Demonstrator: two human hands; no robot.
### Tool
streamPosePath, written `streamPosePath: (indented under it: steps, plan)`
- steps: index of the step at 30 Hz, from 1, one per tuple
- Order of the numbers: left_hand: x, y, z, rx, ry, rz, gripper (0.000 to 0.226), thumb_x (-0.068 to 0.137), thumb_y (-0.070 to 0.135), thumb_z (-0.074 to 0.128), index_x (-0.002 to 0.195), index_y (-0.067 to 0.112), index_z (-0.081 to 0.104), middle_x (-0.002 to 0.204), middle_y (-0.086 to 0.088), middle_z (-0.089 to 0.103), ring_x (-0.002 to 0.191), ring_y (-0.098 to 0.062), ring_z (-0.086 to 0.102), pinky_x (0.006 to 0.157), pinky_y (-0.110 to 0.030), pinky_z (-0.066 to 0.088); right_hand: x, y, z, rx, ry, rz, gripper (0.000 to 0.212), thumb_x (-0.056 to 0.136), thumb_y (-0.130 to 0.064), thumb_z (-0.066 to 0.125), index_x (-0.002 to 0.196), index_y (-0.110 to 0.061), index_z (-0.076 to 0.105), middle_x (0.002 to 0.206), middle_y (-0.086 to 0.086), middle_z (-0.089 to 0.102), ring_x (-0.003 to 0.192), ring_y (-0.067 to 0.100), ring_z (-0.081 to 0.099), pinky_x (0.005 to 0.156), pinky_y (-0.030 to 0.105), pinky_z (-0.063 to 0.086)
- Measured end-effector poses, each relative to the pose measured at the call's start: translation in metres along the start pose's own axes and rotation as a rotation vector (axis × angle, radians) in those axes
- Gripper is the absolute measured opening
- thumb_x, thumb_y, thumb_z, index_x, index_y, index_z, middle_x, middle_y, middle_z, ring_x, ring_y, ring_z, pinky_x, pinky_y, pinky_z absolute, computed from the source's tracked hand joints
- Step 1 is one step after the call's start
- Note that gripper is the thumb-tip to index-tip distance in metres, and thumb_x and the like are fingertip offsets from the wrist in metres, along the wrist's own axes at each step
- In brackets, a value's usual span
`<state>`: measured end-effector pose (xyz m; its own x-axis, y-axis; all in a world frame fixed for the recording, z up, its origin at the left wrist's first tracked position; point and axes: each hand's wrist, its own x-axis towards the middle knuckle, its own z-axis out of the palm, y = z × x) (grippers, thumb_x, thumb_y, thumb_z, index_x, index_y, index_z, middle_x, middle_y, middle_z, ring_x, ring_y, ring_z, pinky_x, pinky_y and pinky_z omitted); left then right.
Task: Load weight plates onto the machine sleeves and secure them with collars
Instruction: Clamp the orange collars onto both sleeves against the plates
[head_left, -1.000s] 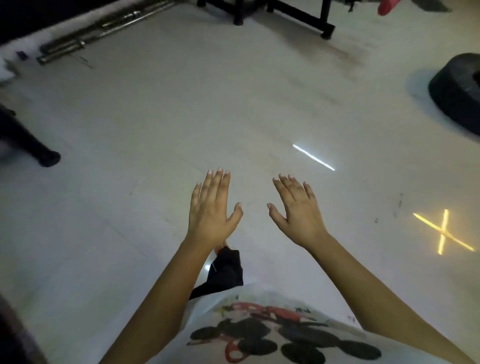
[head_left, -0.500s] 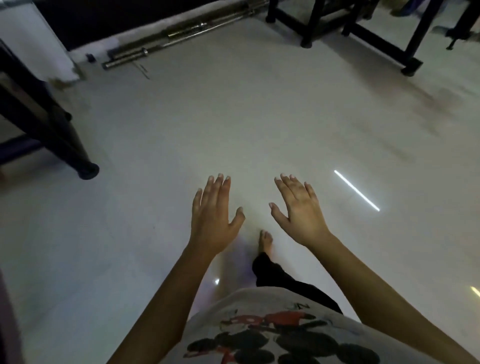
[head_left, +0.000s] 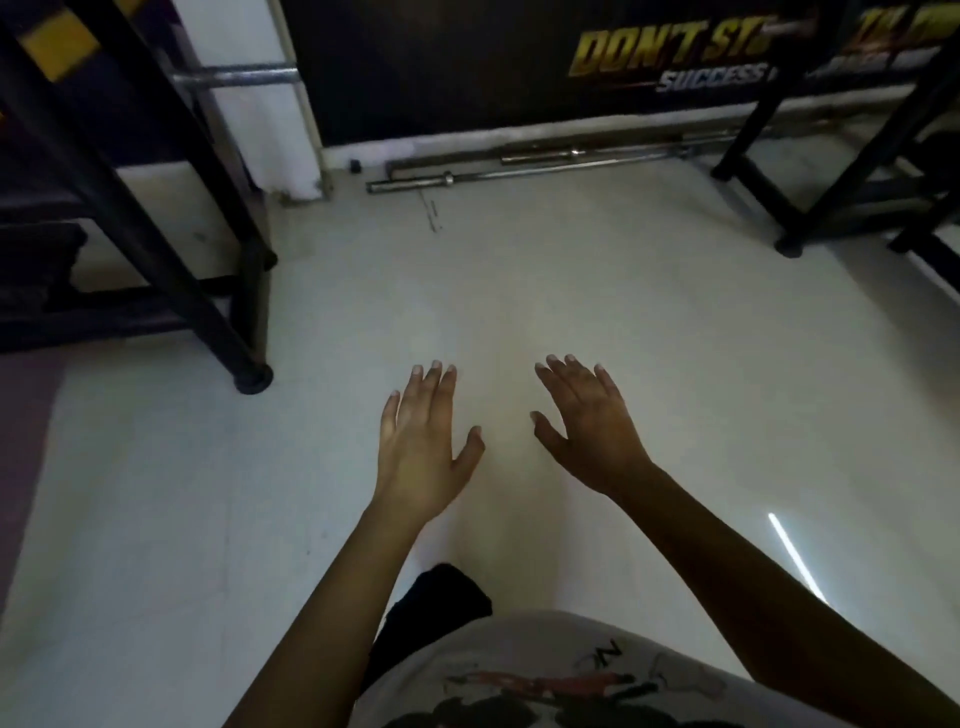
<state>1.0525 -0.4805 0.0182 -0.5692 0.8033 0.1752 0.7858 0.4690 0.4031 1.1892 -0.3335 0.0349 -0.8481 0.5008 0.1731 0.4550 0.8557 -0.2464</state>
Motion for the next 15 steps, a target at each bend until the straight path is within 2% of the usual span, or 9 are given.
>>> streamPosePath:
  steps: [7,15]
  plan:
    - [0.140,-0.058,-0.025,0.002,0.213,-0.136,0.064,0.085,0.040,0.041,0.141,0.014,0.027,0.149,-0.007,0.031,0.141,-0.021,0.017,0.112,-0.041,0.008,0.188,0.012,0.016,0.031,0.058,-0.220,0.050,0.088,-0.024,0.056,0.132,-0.005,0.045,0.135,0.016,0.050,0.130,0.030,0.039,0.110,0.047,0.021]
    - [0.300,-0.136,-0.101,0.126,0.421,-0.204,0.063,0.085,0.041,0.042,0.141,0.013,0.028,0.149,-0.007,0.032,0.141,-0.020,0.017,0.112,-0.042,0.010,0.404,-0.034,0.006,0.142,0.179,-0.378,0.047,0.088,-0.028,0.053,0.131,-0.009,0.046,0.134,0.012,0.051,0.129,0.028,0.041,0.110,0.040,0.016]
